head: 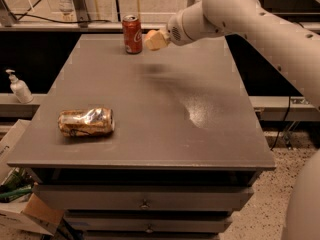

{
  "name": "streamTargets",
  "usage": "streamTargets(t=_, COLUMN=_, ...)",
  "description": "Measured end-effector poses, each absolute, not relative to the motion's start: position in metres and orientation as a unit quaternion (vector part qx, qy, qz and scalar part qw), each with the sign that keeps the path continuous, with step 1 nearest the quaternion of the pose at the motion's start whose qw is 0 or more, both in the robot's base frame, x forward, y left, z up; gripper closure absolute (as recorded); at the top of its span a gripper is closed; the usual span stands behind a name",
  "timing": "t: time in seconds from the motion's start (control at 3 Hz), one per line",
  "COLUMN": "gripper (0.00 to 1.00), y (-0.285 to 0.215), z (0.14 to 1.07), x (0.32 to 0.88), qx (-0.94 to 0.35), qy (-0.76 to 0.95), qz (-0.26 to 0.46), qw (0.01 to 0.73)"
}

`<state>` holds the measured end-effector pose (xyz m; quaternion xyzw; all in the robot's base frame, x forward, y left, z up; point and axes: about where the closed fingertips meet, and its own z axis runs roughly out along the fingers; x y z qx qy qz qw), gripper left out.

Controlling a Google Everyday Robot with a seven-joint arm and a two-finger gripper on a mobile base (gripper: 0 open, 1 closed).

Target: Move orange near coke can

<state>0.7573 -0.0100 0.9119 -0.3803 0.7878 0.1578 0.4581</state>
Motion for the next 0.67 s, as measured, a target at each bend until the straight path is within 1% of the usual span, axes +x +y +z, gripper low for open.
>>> streamTargets(t=0.67, gripper=1.0, y=0.019, z=0.89, x=0.778, qx=-0.379, qy=0.796, qz=0.15, qw=0.447)
